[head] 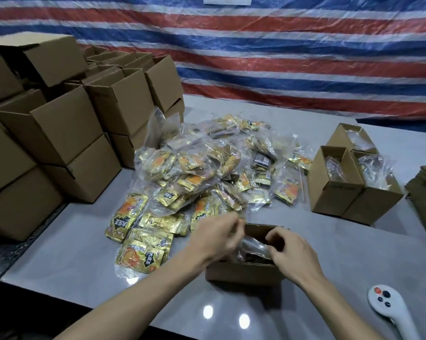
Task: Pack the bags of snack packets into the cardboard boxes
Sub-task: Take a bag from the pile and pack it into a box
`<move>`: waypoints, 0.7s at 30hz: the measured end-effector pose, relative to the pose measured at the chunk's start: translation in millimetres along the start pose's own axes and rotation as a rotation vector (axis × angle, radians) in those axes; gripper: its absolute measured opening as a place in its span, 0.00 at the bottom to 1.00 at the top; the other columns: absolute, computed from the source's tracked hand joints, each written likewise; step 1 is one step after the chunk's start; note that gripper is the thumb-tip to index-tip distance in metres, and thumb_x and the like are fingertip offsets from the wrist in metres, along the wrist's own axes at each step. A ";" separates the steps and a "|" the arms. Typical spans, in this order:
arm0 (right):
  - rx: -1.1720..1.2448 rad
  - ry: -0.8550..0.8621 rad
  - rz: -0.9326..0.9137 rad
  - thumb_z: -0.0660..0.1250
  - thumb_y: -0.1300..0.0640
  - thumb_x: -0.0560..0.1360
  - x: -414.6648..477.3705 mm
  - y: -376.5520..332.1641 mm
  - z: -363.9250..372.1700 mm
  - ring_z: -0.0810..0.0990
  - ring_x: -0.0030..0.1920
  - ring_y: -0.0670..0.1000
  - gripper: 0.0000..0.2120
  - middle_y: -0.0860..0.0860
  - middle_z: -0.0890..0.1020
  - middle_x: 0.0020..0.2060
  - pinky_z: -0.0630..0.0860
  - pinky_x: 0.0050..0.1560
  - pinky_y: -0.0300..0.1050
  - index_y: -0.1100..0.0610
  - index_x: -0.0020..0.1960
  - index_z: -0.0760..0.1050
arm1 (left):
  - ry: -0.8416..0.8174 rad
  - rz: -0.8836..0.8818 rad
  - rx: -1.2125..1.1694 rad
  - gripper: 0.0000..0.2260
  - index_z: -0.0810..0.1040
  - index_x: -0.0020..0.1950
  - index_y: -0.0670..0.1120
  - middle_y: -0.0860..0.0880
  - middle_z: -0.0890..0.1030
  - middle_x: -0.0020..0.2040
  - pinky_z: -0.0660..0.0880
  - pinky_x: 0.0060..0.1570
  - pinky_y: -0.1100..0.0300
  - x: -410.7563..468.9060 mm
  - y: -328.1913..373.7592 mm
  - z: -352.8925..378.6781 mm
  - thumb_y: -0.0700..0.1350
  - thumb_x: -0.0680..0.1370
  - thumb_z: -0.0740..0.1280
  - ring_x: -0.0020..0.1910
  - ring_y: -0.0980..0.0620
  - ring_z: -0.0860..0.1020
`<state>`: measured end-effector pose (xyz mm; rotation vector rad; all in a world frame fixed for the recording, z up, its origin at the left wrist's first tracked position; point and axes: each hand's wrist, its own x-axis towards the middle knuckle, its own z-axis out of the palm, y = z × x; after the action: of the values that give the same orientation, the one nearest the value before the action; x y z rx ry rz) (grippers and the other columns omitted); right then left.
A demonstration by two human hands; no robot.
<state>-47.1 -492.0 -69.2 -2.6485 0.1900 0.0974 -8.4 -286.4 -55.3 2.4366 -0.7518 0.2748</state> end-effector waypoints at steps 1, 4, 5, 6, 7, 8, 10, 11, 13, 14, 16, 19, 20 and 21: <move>-0.011 0.024 0.014 0.69 0.49 0.74 1.3 -1.6 1.8 0.77 0.49 0.48 0.02 0.41 0.80 0.44 0.74 0.49 0.45 0.44 0.46 0.76 | 0.234 0.003 -0.102 0.09 0.67 0.38 0.49 0.54 0.69 0.33 0.63 0.34 0.67 -4.1 -12.5 -6.5 0.44 0.78 0.60 0.31 0.54 0.68; -0.020 0.091 -0.002 0.59 0.43 0.80 -1.0 -5.8 10.4 0.76 0.46 0.49 0.16 0.43 0.77 0.39 0.74 0.46 0.47 0.48 0.39 0.76 | 0.510 -0.391 -0.125 0.05 0.72 0.43 0.46 0.52 0.72 0.40 0.68 0.43 0.60 -14.9 -69.2 -17.0 0.41 0.78 0.61 0.39 0.53 0.70; -0.017 0.094 -0.009 0.54 0.41 0.81 -3.1 -7.1 11.9 0.76 0.46 0.49 0.21 0.43 0.77 0.38 0.74 0.47 0.48 0.49 0.38 0.76 | 0.454 -0.533 -0.031 0.01 0.73 0.48 0.46 0.52 0.73 0.44 0.69 0.49 0.57 -18.1 -90.6 -17.0 0.41 0.78 0.63 0.43 0.53 0.71; -0.016 0.080 -0.017 0.50 0.38 0.81 -5.3 -7.6 12.8 0.75 0.47 0.49 0.25 0.42 0.77 0.39 0.74 0.48 0.48 0.50 0.37 0.77 | 0.355 -0.648 0.075 0.06 0.73 0.52 0.47 0.51 0.73 0.49 0.69 0.55 0.55 -22.1 -108.5 -15.2 0.40 0.76 0.66 0.48 0.53 0.70; -0.021 0.059 -0.031 0.46 0.35 0.79 -7.3 -7.2 13.4 0.73 0.48 0.48 0.29 0.41 0.77 0.40 0.73 0.50 0.48 0.49 0.37 0.78 | 0.240 -0.716 0.158 0.12 0.72 0.55 0.47 0.51 0.72 0.51 0.68 0.59 0.53 -25.8 -125.1 -12.9 0.39 0.74 0.68 0.51 0.52 0.69; -0.028 0.030 -0.047 0.44 0.31 0.77 -9.0 -6.2 13.5 0.72 0.49 0.47 0.33 0.40 0.77 0.43 0.72 0.52 0.46 0.48 0.38 0.80 | 0.143 -0.758 0.226 0.16 0.72 0.57 0.48 0.50 0.72 0.53 0.67 0.60 0.53 -29.0 -137.9 -12.0 0.39 0.72 0.70 0.52 0.52 0.68; -0.048 -0.024 -0.082 0.40 0.23 0.71 -11.2 -2.2 11.9 0.70 0.52 0.45 0.39 0.37 0.75 0.48 0.69 0.55 0.44 0.45 0.42 0.83 | -0.031 -0.790 0.333 0.20 0.72 0.60 0.49 0.49 0.72 0.54 0.67 0.61 0.52 -34.2 -157.3 -10.2 0.41 0.70 0.72 0.54 0.51 0.68; -0.058 -0.050 -0.097 0.41 0.20 0.68 -11.9 0.8 10.3 0.68 0.54 0.43 0.40 0.35 0.73 0.50 0.67 0.57 0.43 0.43 0.45 0.83 | -0.094 -0.795 0.354 0.23 0.71 0.63 0.49 0.49 0.73 0.56 0.67 0.63 0.52 -36.2 -165.1 -9.0 0.44 0.70 0.73 0.55 0.51 0.68; -0.099 -0.098 -0.134 0.46 0.16 0.63 -12.9 6.4 6.2 0.66 0.59 0.41 0.40 0.33 0.71 0.56 0.65 0.61 0.42 0.39 0.54 0.81 | -0.188 -0.800 0.372 0.31 0.67 0.69 0.50 0.48 0.72 0.60 0.67 0.66 0.50 -41.2 -175.0 -6.1 0.47 0.68 0.74 0.59 0.50 0.68; -0.122 -0.108 -0.155 0.49 0.15 0.61 -13.9 8.7 4.4 0.64 0.63 0.41 0.41 0.32 0.69 0.58 0.63 0.65 0.43 0.38 0.58 0.79 | -0.217 -0.794 0.387 0.34 0.65 0.70 0.50 0.48 0.71 0.62 0.67 0.66 0.51 -42.4 -177.1 -5.4 0.48 0.67 0.75 0.61 0.50 0.67; -0.133 -0.121 -0.192 0.53 0.14 0.58 -16.7 12.3 0.6 0.57 0.71 0.43 0.43 0.31 0.66 0.62 0.56 0.71 0.46 0.37 0.64 0.75 | -0.234 -0.726 0.397 0.33 0.66 0.69 0.50 0.49 0.70 0.64 0.68 0.67 0.51 -42.7 -179.9 -4.9 0.51 0.66 0.74 0.62 0.50 0.67; -0.113 -0.194 -0.233 0.57 0.14 0.55 -21.0 14.5 -6.0 0.45 0.76 0.42 0.48 0.33 0.62 0.68 0.46 0.74 0.48 0.35 0.69 0.70 | -0.311 -0.584 0.297 0.28 0.69 0.65 0.47 0.46 0.69 0.69 0.66 0.70 0.45 -43.8 -181.7 -8.5 0.56 0.67 0.64 0.67 0.49 0.66; -0.114 -0.216 -0.240 0.59 0.15 0.55 -22.0 15.3 -6.5 0.43 0.77 0.43 0.47 0.34 0.61 0.70 0.45 0.75 0.49 0.35 0.70 0.69 | -0.360 -0.554 0.290 0.29 0.68 0.68 0.46 0.45 0.66 0.73 0.63 0.73 0.43 -46.7 -183.3 -8.9 0.57 0.69 0.63 0.70 0.48 0.64; -0.119 -0.230 -0.241 0.62 0.18 0.57 -22.3 15.6 -5.9 0.43 0.77 0.44 0.45 0.35 0.60 0.71 0.45 0.75 0.50 0.36 0.70 0.69 | -0.391 -0.534 0.304 0.30 0.66 0.71 0.46 0.45 0.63 0.76 0.59 0.75 0.42 -51.3 -187.6 -7.1 0.57 0.72 0.65 0.74 0.47 0.61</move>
<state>-71.3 -505.8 -68.8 -2.7276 -0.2175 0.3402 56.3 -131.4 -153.6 2.9102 -0.1885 -0.3265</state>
